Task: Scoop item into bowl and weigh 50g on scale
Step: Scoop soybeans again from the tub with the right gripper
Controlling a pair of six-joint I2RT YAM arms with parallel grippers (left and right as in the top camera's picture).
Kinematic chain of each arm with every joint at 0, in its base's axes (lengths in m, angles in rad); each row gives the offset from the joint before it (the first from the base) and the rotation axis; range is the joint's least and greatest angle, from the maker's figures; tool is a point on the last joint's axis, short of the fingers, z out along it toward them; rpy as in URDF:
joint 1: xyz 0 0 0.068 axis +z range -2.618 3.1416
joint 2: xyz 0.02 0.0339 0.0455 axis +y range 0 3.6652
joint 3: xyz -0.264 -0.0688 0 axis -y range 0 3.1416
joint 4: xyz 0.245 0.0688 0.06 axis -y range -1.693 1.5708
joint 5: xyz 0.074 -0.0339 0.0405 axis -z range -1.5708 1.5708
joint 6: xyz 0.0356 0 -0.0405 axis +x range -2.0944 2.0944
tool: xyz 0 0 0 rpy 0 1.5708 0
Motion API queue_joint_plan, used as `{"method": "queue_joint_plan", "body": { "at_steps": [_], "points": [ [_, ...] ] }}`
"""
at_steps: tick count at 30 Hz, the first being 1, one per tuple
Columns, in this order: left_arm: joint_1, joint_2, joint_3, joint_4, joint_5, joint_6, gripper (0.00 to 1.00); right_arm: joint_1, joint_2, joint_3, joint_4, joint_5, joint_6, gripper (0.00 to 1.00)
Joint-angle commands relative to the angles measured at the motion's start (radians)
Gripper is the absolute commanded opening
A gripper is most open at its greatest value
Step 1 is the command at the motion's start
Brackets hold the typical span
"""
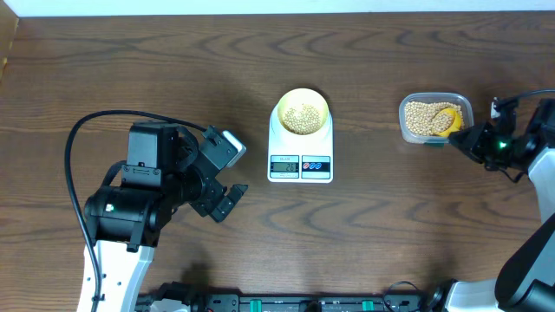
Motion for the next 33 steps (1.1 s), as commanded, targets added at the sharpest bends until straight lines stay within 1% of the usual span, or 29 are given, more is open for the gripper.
{"method": "queue_joint_plan", "body": {
  "at_steps": [1, 4, 11, 25, 29, 33],
  "points": [
    [0.005, 0.0, 0.019, 0.001, -0.002, 0.018, 0.99, -0.034, -0.012, -0.001, -0.009, -0.128, -0.012, 0.01],
    [0.005, 0.0, 0.019, 0.001, -0.002, 0.017, 0.99, -0.049, -0.012, -0.001, -0.012, -0.16, -0.011, 0.01],
    [0.005, 0.0, 0.019, 0.001, -0.002, 0.017, 0.99, -0.053, -0.012, -0.001, -0.024, -0.159, -0.01, 0.01],
    [0.005, 0.0, 0.019, 0.001, -0.002, 0.018, 0.99, -0.053, -0.012, -0.001, -0.128, -0.161, 0.001, 0.01],
    [0.005, 0.0, 0.019, 0.001, -0.002, 0.018, 0.99, -0.053, -0.012, -0.001, -0.138, -0.249, 0.005, 0.01],
    [0.005, 0.0, 0.019, 0.001, -0.002, 0.017, 0.99, -0.053, -0.012, -0.001, -0.14, -0.278, 0.009, 0.01]
  ]
}}
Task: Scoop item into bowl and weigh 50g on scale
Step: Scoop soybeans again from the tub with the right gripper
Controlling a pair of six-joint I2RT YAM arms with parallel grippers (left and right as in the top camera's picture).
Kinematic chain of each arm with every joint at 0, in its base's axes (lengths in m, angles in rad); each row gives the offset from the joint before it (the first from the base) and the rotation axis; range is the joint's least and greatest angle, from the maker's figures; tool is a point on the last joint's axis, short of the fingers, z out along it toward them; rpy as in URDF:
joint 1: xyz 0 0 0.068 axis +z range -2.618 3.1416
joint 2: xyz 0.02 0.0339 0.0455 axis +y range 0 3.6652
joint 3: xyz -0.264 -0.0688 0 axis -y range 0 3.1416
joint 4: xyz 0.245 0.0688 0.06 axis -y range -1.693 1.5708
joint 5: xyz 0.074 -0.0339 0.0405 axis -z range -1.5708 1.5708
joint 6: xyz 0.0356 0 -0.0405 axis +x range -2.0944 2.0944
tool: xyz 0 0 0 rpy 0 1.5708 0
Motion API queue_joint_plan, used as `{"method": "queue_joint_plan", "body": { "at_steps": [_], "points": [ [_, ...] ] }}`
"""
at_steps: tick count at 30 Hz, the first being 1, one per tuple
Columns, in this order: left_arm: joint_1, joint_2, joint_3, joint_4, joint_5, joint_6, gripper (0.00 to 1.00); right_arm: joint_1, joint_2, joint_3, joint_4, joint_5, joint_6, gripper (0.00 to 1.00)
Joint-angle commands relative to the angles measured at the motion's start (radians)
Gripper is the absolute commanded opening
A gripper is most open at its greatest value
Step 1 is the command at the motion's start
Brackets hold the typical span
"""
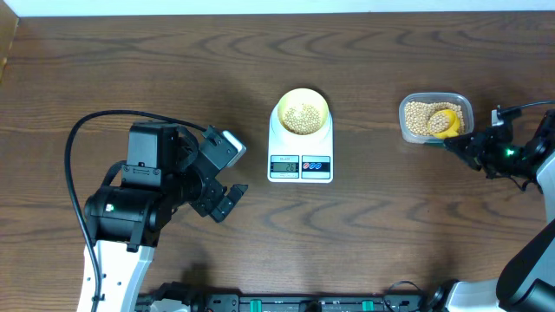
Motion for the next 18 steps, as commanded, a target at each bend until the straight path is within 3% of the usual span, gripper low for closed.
{"method": "queue_joint_plan", "body": {
  "at_steps": [1, 18],
  "points": [
    [0.005, 0.0, 0.019, 0.001, -0.002, 0.017, 0.99, -0.005, -0.012, -0.001, -0.004, -0.094, 0.007, 0.01],
    [0.005, 0.0, 0.019, 0.001, -0.002, 0.017, 0.99, 0.031, -0.012, -0.001, 0.068, -0.28, 0.041, 0.01]
  ]
}}
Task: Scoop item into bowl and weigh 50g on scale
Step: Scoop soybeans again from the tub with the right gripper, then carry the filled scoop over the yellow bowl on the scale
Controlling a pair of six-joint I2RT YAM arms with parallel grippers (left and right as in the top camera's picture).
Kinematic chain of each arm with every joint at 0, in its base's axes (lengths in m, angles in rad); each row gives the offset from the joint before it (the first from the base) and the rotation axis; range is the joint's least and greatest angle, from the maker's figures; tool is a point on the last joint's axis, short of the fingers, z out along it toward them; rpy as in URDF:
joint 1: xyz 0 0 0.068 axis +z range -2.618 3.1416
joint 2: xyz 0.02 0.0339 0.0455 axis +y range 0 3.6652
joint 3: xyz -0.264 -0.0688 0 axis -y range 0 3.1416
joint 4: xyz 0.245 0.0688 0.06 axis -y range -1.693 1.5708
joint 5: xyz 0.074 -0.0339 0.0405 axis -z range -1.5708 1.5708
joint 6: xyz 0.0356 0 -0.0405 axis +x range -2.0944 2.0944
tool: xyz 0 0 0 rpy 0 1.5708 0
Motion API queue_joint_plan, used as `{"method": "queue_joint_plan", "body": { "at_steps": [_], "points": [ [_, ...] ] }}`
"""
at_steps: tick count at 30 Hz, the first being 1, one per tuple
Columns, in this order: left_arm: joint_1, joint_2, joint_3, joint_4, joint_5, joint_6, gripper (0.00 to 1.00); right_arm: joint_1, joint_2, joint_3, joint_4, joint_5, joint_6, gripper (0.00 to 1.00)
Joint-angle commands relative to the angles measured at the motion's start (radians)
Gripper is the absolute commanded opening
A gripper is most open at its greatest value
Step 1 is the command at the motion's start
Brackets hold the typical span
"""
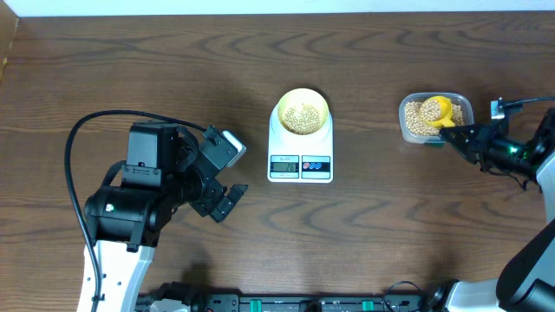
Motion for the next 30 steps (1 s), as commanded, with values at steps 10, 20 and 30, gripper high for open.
{"method": "queue_joint_plan", "body": {
  "at_steps": [10, 20, 30],
  "points": [
    [0.005, 0.0, 0.019, 0.0, -0.002, 0.017, 0.99, 0.332, -0.012, -0.001, 0.42, -0.049, 0.352, 0.01],
    [0.005, 0.0, 0.019, 0.0, -0.002, 0.017, 0.99, 0.592, -0.012, -0.001, 0.525, 0.05, 0.422, 0.01],
    [0.005, 0.0, 0.019, 0.0, -0.002, 0.018, 0.99, 0.747, -0.012, -0.001, 0.562, 0.34, 0.331, 0.01]
  ]
}}
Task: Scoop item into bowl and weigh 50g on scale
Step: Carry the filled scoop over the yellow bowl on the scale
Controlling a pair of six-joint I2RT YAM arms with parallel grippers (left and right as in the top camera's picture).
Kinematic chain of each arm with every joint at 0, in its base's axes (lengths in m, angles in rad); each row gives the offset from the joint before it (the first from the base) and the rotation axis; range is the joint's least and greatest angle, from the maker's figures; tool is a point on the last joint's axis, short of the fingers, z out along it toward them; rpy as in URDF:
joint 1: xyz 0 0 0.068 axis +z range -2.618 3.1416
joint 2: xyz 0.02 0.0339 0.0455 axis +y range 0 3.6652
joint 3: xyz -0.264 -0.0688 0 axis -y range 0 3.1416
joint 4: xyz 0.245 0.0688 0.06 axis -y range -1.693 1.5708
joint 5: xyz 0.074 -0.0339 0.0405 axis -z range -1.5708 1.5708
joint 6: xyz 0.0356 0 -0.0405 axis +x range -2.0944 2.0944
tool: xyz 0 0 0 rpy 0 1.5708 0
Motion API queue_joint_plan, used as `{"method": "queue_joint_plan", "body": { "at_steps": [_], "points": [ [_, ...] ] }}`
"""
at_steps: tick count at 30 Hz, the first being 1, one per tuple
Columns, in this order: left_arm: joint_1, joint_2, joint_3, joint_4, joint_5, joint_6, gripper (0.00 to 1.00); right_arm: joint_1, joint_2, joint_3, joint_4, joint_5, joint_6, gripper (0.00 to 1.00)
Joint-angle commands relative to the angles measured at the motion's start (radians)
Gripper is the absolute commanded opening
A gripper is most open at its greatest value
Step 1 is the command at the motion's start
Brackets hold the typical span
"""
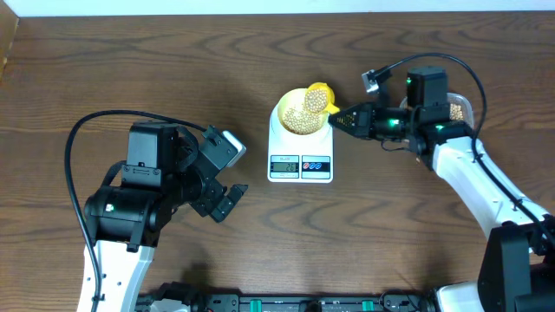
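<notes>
A pale yellow bowl [297, 114] holding tan beans stands on the white scale [300, 158] at the table's middle. My right gripper [340, 119] is shut on a yellow scoop [320, 96], whose bowl, loaded with beans, hangs over the bowl's right rim. The clear bean container [457, 109] at the right is mostly hidden behind the right arm. My left gripper [227, 195] rests at the left of the scale, open, with nothing between its fingers. The scale's display is too small to read.
A black cable [95, 130] loops around the left arm at the table's left. The right arm stretches from the lower right edge across to the scale.
My right gripper has moved left with the loaded scoop, from over the bean container to the bowl's right rim on the scale. The left arm has not moved.
My right gripper held the scoop low in the bean container at the right. Then the scoop lay deeper among the beans, then it stood raised over the container with a load of beans. Now it hangs at the bowl on the scale. The left arm stayed still throughout.
</notes>
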Motion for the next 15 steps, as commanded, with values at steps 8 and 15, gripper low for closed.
{"method": "queue_joint_plan", "body": {
  "at_steps": [8, 15],
  "points": [
    [0.005, 0.0, 0.019, 0.001, -0.002, 0.018, 0.99, 0.1, -0.012, 0.005, 0.017, 0.368, -0.224, 0.01],
    [0.005, 0.0, 0.019, 0.001, -0.002, 0.018, 0.99, 0.11, -0.012, 0.005, 0.016, 0.383, -0.283, 0.01]
  ]
}}
